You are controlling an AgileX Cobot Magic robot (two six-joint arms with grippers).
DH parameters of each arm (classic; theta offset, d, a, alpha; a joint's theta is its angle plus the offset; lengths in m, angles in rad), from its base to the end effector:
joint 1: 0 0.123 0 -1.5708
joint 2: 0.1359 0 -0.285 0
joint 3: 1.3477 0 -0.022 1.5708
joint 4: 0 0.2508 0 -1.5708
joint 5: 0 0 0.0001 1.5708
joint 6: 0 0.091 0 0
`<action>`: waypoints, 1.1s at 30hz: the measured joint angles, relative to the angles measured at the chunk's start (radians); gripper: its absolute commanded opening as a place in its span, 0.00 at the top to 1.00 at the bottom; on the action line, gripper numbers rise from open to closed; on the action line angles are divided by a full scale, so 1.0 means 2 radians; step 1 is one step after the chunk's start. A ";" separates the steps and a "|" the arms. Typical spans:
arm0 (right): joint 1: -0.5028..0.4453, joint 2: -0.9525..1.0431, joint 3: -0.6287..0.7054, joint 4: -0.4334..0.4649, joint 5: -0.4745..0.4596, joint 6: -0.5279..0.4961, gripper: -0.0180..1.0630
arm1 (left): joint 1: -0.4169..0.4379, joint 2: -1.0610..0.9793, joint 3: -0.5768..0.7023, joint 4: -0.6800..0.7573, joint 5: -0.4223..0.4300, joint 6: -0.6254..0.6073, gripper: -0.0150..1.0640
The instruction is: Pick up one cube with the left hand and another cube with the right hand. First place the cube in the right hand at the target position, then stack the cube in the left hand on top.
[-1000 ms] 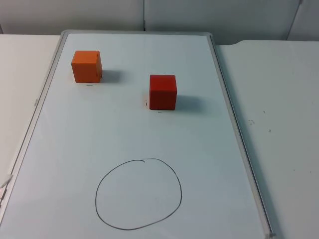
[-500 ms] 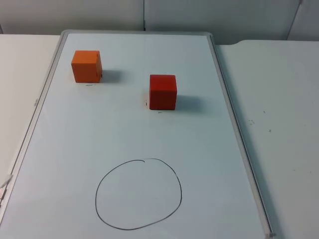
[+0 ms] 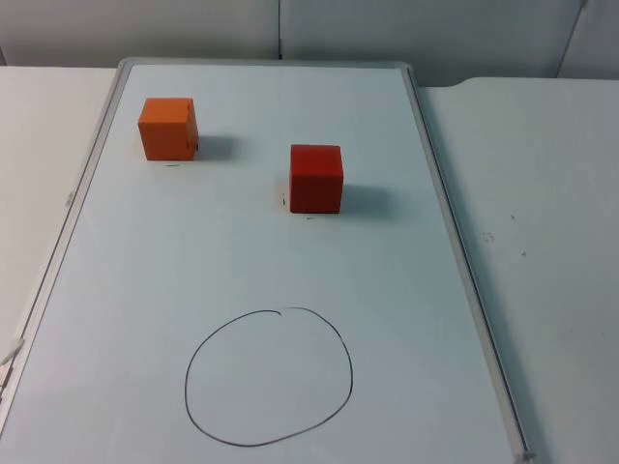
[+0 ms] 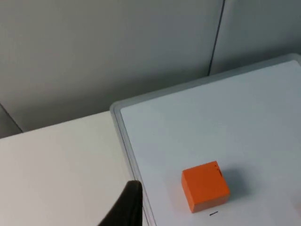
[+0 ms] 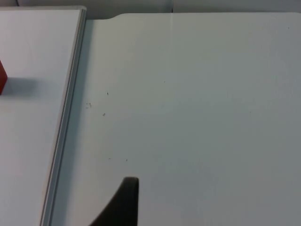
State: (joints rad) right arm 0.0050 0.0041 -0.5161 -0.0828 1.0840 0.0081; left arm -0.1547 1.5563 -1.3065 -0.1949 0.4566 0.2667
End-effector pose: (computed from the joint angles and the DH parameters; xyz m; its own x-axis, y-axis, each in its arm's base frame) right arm -0.0072 -0.0067 0.2801 -0.4664 -0.0330 -0.8840 0.0454 0.9971 -0.0611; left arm 0.3542 -0.0631 0.3349 -0.5447 0.1769 -0.8197 0.2734 0.9615 0.0258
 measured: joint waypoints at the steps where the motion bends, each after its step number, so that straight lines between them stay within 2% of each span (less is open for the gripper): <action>1: 0.000 0.000 0.000 0.000 0.000 0.000 0.01 | 0.000 0.000 0.000 0.000 0.000 0.000 0.10; 4: 0.000 0.000 0.000 0.000 0.000 0.000 0.01 | -0.010 0.052 -0.005 0.000 -0.025 -0.023 0.10; 10: 0.000 0.000 0.000 0.000 0.000 0.000 0.01 | -0.011 0.117 -0.042 0.000 -0.030 -0.045 0.10; 14: 0.000 0.000 0.000 0.000 0.000 0.000 0.01 | -0.011 0.196 -0.111 -0.002 -0.006 -0.066 0.10; 22: 0.000 0.000 0.000 0.000 0.000 0.000 0.01 | -0.022 0.290 -0.198 -0.002 0.032 -0.086 0.10; 27: 0.000 0.000 0.000 0.000 0.000 0.000 0.01 | -0.028 0.334 -0.232 -0.002 0.039 -0.097 0.10; 33: 0.000 0.000 0.000 0.000 0.000 0.000 0.01 | -0.033 0.365 -0.238 -0.002 0.039 -0.110 0.10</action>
State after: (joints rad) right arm 0.0050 0.0041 -0.5161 -0.0828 1.0840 0.0081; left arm -0.2205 2.2854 -1.7823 -0.1997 0.5345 0.0466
